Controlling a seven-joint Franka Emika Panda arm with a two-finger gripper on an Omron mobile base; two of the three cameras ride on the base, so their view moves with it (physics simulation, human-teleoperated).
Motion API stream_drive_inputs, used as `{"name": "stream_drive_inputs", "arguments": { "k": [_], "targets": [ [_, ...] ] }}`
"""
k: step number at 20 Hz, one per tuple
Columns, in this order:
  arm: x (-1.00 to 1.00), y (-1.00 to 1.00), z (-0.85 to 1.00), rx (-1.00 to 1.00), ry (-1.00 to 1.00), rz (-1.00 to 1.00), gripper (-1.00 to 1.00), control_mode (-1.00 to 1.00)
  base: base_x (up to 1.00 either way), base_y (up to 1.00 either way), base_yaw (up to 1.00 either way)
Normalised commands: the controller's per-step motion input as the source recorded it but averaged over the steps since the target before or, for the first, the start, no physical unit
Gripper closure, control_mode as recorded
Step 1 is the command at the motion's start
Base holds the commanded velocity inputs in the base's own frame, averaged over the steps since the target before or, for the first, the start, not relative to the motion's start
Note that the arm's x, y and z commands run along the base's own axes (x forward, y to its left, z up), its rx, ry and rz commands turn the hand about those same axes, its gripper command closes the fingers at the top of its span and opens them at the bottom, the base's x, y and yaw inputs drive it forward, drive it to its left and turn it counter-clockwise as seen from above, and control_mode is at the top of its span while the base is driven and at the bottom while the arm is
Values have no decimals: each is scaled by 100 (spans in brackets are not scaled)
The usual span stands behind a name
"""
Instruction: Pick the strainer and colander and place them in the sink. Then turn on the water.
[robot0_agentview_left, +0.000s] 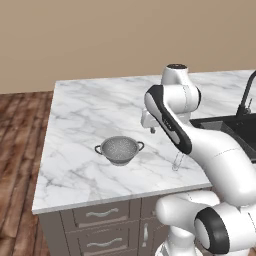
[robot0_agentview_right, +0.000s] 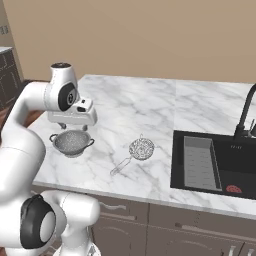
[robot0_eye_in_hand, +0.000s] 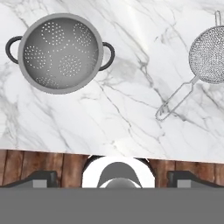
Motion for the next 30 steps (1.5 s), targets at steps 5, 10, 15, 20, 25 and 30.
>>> {"name": "stream_drive_inputs", "arguments": {
  "k": [5, 10, 15, 20, 25, 30],
  "targets": [
    [0, 25, -13, 0, 0, -4, -100, -100, 0, 0, 0],
    [0, 23, -17, 0, 0, -9, -100, -100, 0, 0, 0],
    [4, 7, -19, 5, 2, -11, -100, -100, 0, 0, 0],
    [20, 12, -19, 3, 1, -14, -100, -100, 0, 0, 0],
    [20, 7, -24, 1, 0, -13, -100, -100, 0, 0, 0],
    [14, 0, -42, 3, 0, -10, -100, -100, 0, 0, 0]
  ]
}}
